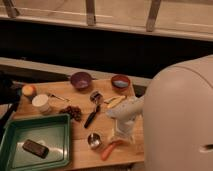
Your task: Place pepper in purple bowl
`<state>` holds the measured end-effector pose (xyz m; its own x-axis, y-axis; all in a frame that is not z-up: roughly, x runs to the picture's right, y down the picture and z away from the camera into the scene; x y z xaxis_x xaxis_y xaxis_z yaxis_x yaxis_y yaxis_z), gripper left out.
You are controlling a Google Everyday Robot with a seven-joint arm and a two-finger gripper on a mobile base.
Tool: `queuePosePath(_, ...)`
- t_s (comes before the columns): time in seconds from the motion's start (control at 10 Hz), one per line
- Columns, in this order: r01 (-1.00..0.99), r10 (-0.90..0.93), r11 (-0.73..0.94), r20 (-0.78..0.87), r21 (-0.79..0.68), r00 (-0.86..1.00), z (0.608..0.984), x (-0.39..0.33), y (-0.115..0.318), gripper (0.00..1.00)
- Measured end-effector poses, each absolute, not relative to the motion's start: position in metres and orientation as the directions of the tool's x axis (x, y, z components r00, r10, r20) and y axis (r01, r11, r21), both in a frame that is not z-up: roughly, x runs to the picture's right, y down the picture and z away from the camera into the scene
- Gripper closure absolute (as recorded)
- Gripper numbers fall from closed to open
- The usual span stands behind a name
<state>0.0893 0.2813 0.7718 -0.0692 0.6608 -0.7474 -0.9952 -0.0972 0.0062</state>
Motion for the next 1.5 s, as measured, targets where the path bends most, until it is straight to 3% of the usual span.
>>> queuePosePath(0.4, -0.996, 0.627, -0.087, -0.778, -0.010, -0.048, 0.774, 0.081, 0.295, 0.20)
queuePosePath(0.6, -0.997, 0.607, -0.080, -0.794, -0.020, -0.032, 0.777, 0.077, 0.304, 0.34)
queuePosePath(1.2, -0.996, 0.598, -0.079, -0.802, -0.029, -0.024, 0.774, 0.077, 0.300, 0.95)
queuePosePath(1.5, -0.995, 0.605, -0.091, -0.795, -0.035, -0.027, 0.773, 0.077, 0.299, 1.00)
